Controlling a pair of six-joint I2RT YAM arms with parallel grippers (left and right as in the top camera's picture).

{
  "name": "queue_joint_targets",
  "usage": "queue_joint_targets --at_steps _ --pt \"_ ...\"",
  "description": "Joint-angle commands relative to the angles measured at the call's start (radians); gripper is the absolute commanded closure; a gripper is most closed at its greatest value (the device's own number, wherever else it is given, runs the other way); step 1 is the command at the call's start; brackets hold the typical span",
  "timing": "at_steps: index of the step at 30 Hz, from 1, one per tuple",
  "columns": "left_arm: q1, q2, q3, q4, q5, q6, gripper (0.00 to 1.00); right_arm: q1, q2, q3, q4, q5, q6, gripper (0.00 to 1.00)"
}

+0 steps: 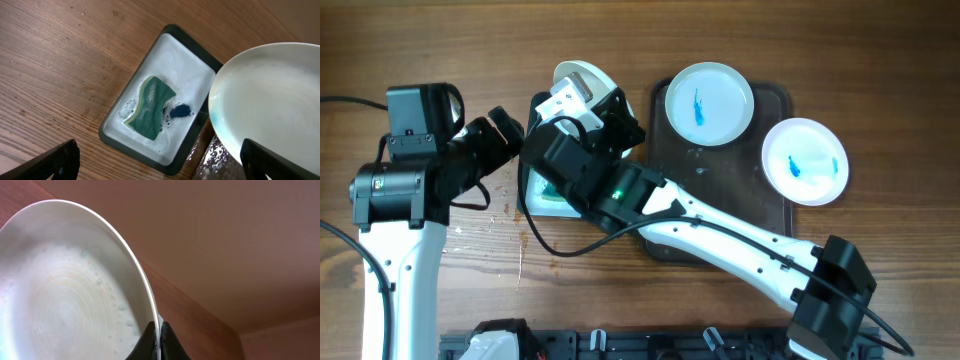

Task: Clean dirty plates on tray and stack at the side
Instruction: 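Lift the right plate with the right gripper and tilt it over the sponge tray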

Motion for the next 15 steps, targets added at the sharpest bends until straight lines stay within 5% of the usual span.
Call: queue_joint_targets --at_steps 1,15 --pt "0.007 -0.009 0.016 0.000 0.005 0.001 0.00 0.006 -0.022 0.028 0.006 0.034 -0.003 0.96" --pt "0.007 -0.009 0.016 0.000 0.005 0.001 0.00 0.010 -0.022 0.028 0.009 0.034 0.006 0.96"
